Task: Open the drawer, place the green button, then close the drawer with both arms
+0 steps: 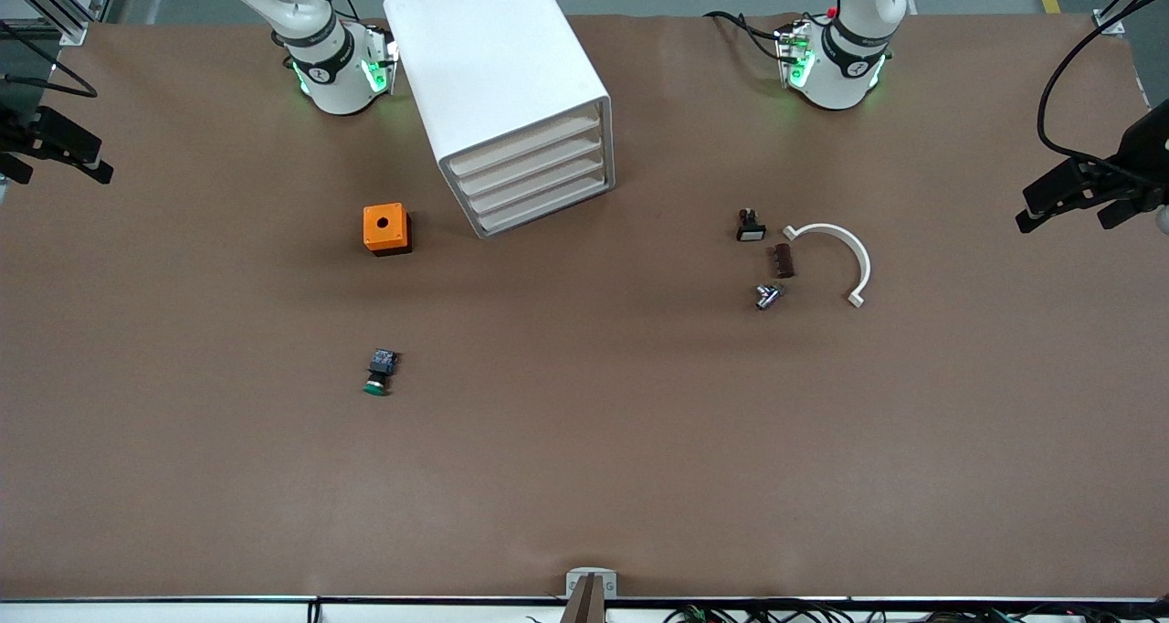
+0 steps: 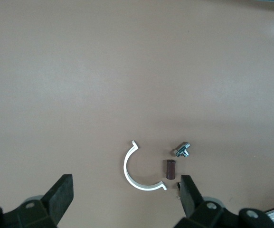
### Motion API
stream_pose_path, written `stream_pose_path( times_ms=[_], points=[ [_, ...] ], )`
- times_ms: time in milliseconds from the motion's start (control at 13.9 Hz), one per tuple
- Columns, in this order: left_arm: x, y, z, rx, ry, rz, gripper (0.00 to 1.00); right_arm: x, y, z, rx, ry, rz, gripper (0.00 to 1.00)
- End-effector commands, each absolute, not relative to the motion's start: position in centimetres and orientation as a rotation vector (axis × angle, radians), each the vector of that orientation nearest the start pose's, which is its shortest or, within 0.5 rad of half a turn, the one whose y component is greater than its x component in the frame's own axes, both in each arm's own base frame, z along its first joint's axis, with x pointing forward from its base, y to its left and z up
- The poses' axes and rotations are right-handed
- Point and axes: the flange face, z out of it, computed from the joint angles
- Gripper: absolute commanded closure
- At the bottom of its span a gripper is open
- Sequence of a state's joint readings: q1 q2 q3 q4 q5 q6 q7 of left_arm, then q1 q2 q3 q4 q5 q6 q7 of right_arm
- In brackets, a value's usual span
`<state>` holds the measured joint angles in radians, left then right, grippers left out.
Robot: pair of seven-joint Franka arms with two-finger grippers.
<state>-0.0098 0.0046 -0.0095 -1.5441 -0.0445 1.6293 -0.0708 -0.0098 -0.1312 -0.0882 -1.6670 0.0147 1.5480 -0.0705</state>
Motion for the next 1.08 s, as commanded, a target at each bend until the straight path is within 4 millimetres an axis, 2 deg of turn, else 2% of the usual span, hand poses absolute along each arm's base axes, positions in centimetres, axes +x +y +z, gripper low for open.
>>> stream_pose_path(
  times_ms=[0,287,431,574,718,862,1005],
  points=[
    [55.9,-1.6,64.8,-3.167,-0.073,-0.124,0.01,50.1,-5.4,65.2,-3.125,0.044,-0.035,0.00],
    [56.1,-0.8,64.1,-3.169,-0.097,-0.103,0.01,50.2,-5.4,65.3,-3.126,0.044,-0.035,0.00],
    [55.9,-0.1,62.8,-3.167,-0.116,-0.006,0.01,50.4,-5.4,65.5,-3.127,0.035,-0.045,0.00],
    [56.7,0.9,61.1,-3.166,-0.122,0.054,0.01,50.6,-5.5,65.6,-3.127,0.032,-0.047,0.00],
    [58.0,1.3,58.3,-3.166,-0.152,0.129,0.01,50.8,-5.5,65.4,-3.128,0.028,-0.042,0.00],
    [59.5,0.3,54.6,-3.162,-0.129,0.230,0.01,50.8,-5.5,65.3,-3.128,0.028,-0.040,0.00],
    [60.8,-1.2,50.7,-3.150,-0.097,0.332,0.01,51.6,-5.3,64.3,-3.128,0.035,-0.009,0.00]
  ],
)
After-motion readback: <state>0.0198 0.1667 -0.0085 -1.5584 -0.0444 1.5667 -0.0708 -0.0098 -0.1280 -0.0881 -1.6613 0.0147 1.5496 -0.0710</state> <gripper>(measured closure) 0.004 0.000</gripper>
